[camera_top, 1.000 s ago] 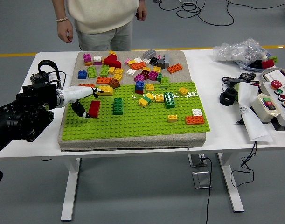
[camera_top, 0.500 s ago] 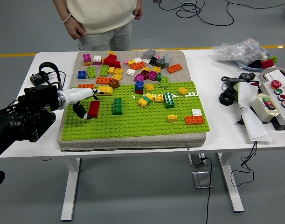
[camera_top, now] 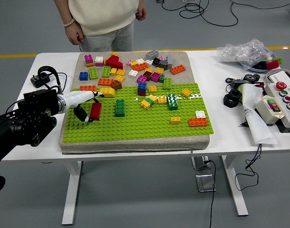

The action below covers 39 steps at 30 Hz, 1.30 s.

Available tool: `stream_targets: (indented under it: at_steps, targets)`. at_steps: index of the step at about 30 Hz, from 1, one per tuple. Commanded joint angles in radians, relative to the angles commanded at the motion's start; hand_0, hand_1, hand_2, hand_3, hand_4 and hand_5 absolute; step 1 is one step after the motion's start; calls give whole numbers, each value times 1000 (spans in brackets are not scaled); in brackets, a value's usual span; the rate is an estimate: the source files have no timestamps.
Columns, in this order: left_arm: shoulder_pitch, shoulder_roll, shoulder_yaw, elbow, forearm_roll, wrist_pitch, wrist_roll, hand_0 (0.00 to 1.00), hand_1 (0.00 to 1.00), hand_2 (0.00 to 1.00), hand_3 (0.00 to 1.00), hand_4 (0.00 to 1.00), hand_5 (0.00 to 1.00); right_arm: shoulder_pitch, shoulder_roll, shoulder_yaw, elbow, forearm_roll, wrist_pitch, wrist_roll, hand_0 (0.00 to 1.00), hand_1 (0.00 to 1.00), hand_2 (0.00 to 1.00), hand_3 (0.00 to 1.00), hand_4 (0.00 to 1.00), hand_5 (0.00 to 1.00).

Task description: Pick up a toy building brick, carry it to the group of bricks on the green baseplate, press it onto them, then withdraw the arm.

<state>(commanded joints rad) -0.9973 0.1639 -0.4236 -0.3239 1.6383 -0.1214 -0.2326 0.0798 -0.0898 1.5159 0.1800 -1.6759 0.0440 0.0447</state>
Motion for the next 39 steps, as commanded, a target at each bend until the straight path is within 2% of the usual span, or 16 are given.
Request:
stream_targets:
  at_steps: [7, 8, 12, 13, 18, 19, 25, 26, 31, 32, 37, 39]
  targets:
    - [4, -4, 8, 12, -29, 23, -3, 993, 961, 823, 944, 816, 2, 0, 1, -1, 0, 1, 0, 0, 777, 705, 748, 765, 998, 778]
    - [5, -5, 9, 14, -33, 29, -3, 926, 916, 773, 895, 789, 2, 0, 1, -1, 0, 1, 0, 0, 777, 705, 749, 765, 998, 777]
    - [7, -7, 8, 19, -49, 50, -7, 926, 916, 773, 895, 789, 2, 1, 1, -2, 0, 1, 0, 0, 777, 705, 749, 765, 998, 777]
    - [8, -7, 7, 19, -53, 56, -8, 882, 869, 678, 857, 687, 2, 1, 1, -2, 0, 2, 0, 0, 777, 706, 749, 765, 998, 777]
    - [11, -9, 5, 19, -70, 69, -13, 882, 869, 678, 857, 687, 2, 1, 0, -1, 0, 2, -1, 0, 777, 706, 749, 765, 998, 777]
    - [12, -9, 5, 19, -74, 70, -14, 817, 822, 570, 810, 533, 2, 1, 0, -1, 0, 2, -1, 0, 777, 706, 750, 766, 998, 777]
    - [15, -11, 1, 20, -86, 69, -17, 817, 822, 570, 810, 533, 2, 1, 0, 0, 0, 2, -1, 0, 777, 706, 750, 766, 998, 777]
    - [16, -10, -1, 20, -88, 68, -18, 763, 797, 538, 745, 422, 2, 1, 1, 0, 0, 2, -1, -1, 777, 706, 750, 766, 998, 777]
    - [18, -5, -16, 16, -95, 62, -22, 763, 797, 538, 745, 422, 2, 0, 2, 1, 0, 1, -1, -1, 777, 706, 750, 766, 998, 777]
    - [18, -5, -18, 15, -95, 61, -22, 714, 779, 514, 687, 351, 2, 0, 2, 1, 0, 1, -1, -1, 777, 706, 749, 766, 998, 777]
    - [23, 3, -40, 5, -96, 57, -26, 714, 779, 514, 687, 351, 2, 0, 1, 2, 0, 1, -1, -1, 777, 706, 749, 766, 998, 777]
    - [25, 8, -48, -1, -90, 53, -26, 685, 767, 508, 657, 345, 2, 0, 1, 3, 0, 1, -1, -1, 777, 706, 750, 766, 998, 777]
